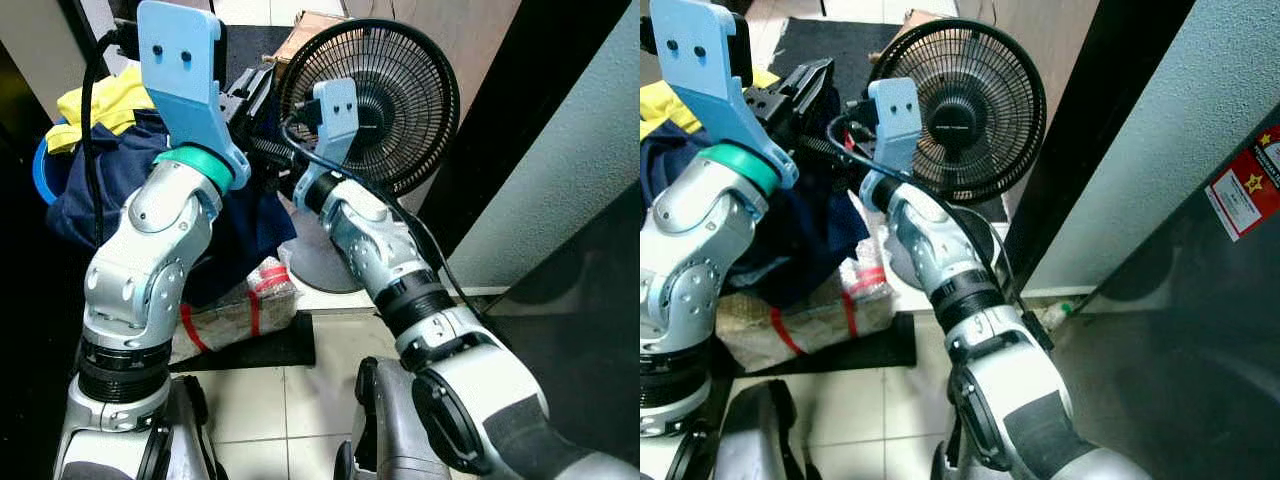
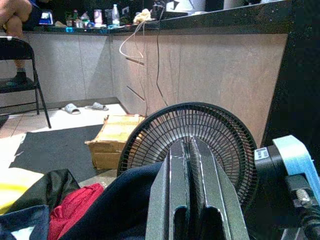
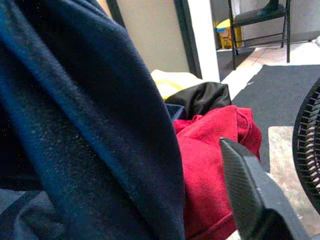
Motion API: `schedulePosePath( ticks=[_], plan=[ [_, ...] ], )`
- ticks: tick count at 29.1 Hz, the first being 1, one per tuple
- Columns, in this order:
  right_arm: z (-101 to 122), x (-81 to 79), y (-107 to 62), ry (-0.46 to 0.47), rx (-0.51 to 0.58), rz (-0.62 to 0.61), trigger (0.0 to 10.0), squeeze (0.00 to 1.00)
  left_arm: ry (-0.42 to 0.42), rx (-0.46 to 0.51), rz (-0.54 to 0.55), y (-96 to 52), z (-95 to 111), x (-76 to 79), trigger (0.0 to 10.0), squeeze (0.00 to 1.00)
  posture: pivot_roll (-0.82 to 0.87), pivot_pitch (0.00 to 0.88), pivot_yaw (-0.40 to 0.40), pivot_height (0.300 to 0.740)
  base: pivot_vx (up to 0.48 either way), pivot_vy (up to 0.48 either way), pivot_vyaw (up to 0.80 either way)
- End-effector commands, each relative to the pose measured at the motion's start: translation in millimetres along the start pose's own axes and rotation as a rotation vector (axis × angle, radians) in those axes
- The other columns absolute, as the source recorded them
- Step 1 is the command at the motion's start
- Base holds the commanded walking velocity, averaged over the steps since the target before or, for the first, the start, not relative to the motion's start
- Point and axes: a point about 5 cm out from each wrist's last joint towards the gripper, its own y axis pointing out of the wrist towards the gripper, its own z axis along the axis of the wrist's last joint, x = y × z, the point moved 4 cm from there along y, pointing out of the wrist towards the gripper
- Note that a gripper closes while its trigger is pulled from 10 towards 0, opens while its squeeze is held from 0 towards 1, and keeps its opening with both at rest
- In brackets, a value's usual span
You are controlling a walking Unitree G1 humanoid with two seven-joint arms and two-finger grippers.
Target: Clothes washing
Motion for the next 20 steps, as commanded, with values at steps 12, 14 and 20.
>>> schedulePosePath(
  ticks=[12,14,20],
  plan=[
    [6.4,8.0,3.3,0.006,0.041,-0.045,0.0,0.00,-0.004,-0.005,0.020,-0.4,-3.3,-3.7,10.0,0.00,0.07,0.113,-0.059,0.495,0.000,0.000,0.00],
    [7.2,7.7,3.4,0.003,0.049,-0.041,0.0,0.00,-0.003,-0.009,0.022,-0.8,-4.5,-4.4,10.0,0.00,0.07,0.115,-0.056,0.495,0.000,0.000,0.00],
    [7.8,8.1,4.0,0.004,0.056,-0.041,0.0,0.00,-0.002,-0.013,0.024,-1.1,-5.8,-5.3,10.0,0.00,0.07,0.115,-0.055,0.495,0.000,0.000,0.00]
  ],
)
